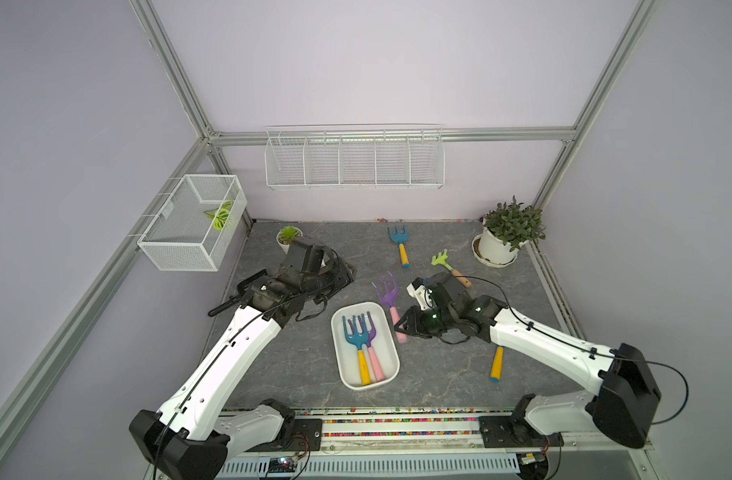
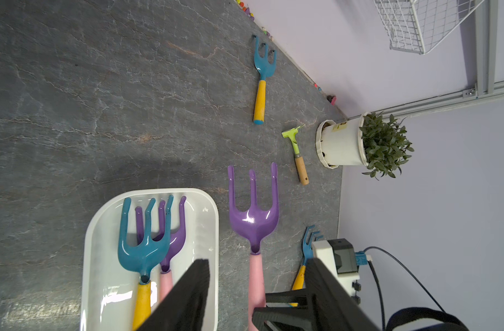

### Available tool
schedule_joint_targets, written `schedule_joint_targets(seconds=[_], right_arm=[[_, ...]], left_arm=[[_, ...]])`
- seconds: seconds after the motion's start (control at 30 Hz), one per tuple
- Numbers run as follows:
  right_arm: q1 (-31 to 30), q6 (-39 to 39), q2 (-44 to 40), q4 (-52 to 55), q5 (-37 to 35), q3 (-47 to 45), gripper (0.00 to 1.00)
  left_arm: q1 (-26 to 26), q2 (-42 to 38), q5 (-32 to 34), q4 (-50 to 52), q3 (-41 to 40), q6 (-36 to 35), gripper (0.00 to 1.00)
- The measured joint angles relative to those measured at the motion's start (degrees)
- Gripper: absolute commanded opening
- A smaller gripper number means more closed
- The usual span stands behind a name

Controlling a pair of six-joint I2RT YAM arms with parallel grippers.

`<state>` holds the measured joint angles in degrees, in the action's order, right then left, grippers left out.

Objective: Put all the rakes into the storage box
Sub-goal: Place the rake in the storage box.

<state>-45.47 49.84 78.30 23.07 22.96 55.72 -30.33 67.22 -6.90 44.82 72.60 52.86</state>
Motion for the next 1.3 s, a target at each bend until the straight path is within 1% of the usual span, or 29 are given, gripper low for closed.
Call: schedule_joint_targets(seconds=[0.33, 0.8, 1.0, 1.17, 1.3], right_arm=[[-3.8, 3.0, 0.0, -2.4, -1.1, -1.3, 0.00], [-4.8, 4.8, 0.4, -3.1, -1.9, -1.7, 0.00], [-4.9, 5.6, 2.4, -3.2, -1.7, -1.7, 0.00], [-6.3, 5.9, 5.4, -3.2, -1.2, -0.8, 0.00], [-7.3, 5.9, 6.1, -3.2, -1.0, 0.0, 0.00]], left_arm=[[0.0, -3.7, -0.3, -1.7, -6.8, 1.6, 0.59], [0.0, -5.2, -0.7, -2.5, -8.8, 3.3, 0.59], [0.0, -5.6, -0.8, -2.5, -8.8, 3.8, 0.59], [0.0, -5.9, -0.8, -2.5, -8.8, 4.0, 0.59], [0.0, -5.9, -0.9, -2.6, -8.9, 4.2, 0.59]])
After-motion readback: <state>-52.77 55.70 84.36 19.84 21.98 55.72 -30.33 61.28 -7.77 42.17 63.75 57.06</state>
